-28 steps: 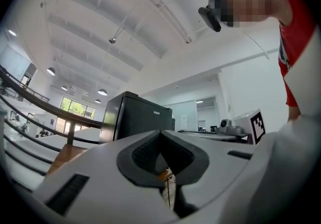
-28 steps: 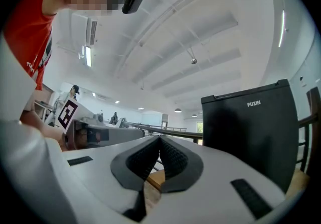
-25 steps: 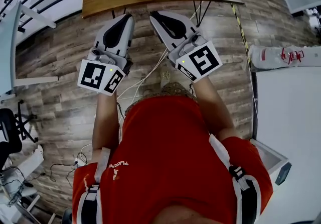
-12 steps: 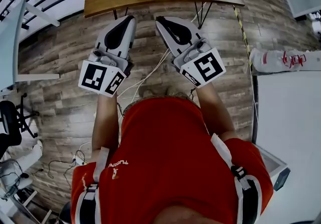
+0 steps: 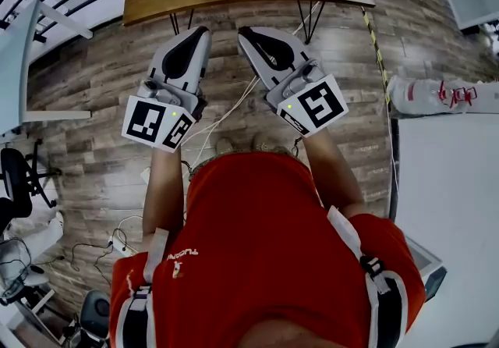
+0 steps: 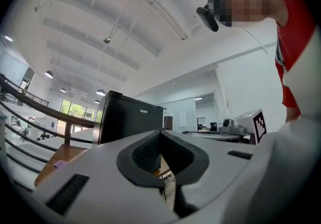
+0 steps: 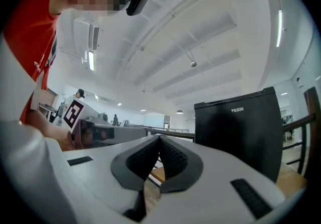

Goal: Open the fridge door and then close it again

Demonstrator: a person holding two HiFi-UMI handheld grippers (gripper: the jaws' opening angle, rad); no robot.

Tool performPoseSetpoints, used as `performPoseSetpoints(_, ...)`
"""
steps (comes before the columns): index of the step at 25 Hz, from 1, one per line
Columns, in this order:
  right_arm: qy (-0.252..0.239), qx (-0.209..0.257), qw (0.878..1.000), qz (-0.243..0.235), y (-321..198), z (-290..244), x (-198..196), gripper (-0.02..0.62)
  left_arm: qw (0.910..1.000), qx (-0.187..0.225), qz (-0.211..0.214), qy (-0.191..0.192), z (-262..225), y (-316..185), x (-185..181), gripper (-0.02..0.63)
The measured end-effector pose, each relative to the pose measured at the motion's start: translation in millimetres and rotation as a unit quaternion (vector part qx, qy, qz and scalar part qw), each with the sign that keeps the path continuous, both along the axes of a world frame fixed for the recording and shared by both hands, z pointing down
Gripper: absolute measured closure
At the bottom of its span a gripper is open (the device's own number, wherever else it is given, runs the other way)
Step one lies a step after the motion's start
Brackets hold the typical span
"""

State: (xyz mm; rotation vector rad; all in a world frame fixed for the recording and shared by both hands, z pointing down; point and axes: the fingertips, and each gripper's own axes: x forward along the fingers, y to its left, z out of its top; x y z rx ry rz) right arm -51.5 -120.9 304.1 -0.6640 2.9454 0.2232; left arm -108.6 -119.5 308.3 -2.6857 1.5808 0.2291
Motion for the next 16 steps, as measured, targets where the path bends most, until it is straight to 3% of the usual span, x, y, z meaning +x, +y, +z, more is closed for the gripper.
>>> performPoseSetpoints(16,-0.008,-0.001,1.0,0.003,1.9,4.8,30.6,0.571,0.9999,-0.007,-0.009,0.001,5.9,4.8,23.3,0.597)
